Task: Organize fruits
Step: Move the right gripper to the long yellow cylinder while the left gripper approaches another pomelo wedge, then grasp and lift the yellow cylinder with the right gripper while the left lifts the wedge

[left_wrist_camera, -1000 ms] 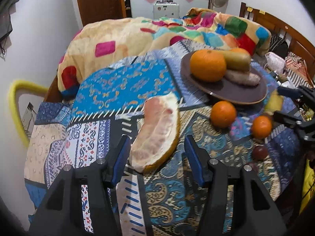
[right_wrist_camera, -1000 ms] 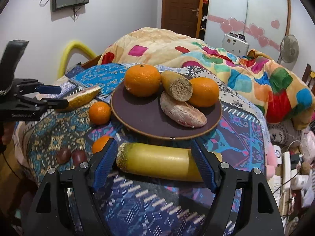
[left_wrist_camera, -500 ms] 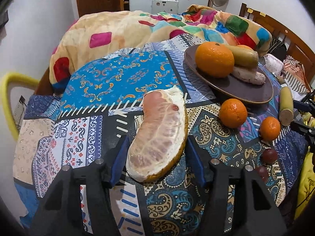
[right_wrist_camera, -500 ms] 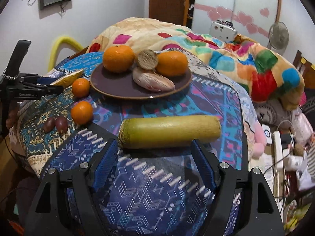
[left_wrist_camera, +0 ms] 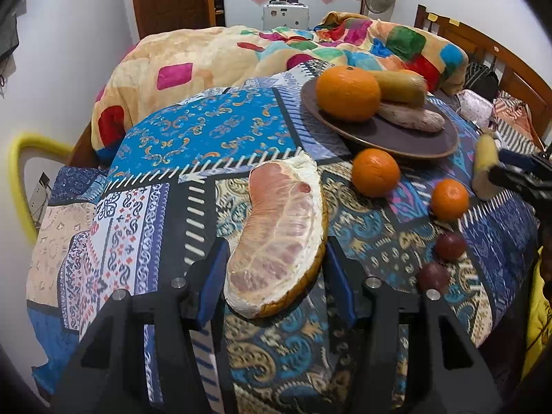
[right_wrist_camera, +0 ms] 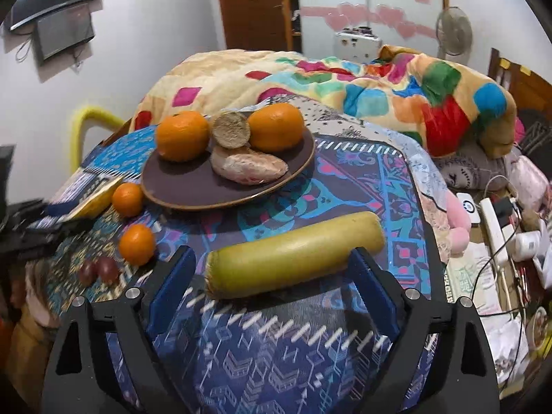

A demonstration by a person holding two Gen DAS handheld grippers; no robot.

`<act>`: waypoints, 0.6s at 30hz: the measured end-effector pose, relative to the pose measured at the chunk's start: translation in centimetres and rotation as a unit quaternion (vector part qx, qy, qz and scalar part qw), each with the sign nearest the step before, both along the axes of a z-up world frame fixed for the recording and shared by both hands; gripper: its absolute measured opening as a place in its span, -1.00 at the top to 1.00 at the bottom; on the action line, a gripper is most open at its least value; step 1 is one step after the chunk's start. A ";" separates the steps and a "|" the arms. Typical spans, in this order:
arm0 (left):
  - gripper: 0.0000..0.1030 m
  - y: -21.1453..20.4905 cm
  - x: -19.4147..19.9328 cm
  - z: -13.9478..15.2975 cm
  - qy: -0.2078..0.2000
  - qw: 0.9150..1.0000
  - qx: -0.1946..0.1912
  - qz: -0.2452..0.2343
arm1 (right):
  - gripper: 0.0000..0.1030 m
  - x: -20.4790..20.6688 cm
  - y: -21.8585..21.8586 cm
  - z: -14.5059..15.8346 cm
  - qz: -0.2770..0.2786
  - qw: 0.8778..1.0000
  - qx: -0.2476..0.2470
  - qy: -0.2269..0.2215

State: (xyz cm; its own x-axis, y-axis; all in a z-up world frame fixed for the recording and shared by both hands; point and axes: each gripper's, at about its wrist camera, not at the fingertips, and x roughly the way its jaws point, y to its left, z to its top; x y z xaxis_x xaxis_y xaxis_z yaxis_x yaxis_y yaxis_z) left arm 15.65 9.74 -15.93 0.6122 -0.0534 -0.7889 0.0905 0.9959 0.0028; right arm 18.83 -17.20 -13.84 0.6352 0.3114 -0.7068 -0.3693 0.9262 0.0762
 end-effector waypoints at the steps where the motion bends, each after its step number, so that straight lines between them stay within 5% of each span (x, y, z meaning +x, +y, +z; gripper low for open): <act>1: -0.08 -0.1 -0.2 0.0 -0.001 1.000 0.001 -0.001 | -0.75 0.1 0.1 -0.1 -0.006 1.000 -0.003 -0.001; 7: -0.08 -0.3 -1.1 0.1 -0.005 1.000 -0.004 -0.006 | -0.73 2.2 1.3 -1.7 -0.015 0.999 0.004 0.045; 13: -0.07 -0.4 -1.6 0.1 -0.011 1.000 -0.004 -0.009 | -0.62 2.6 1.7 -1.5 -0.017 0.999 -0.001 0.045; 18: -0.06 -0.3 -2.1 0.1 -0.009 1.000 -0.009 -0.009 | 0.04 1.4 1.5 -1.2 0.018 0.999 -0.025 0.041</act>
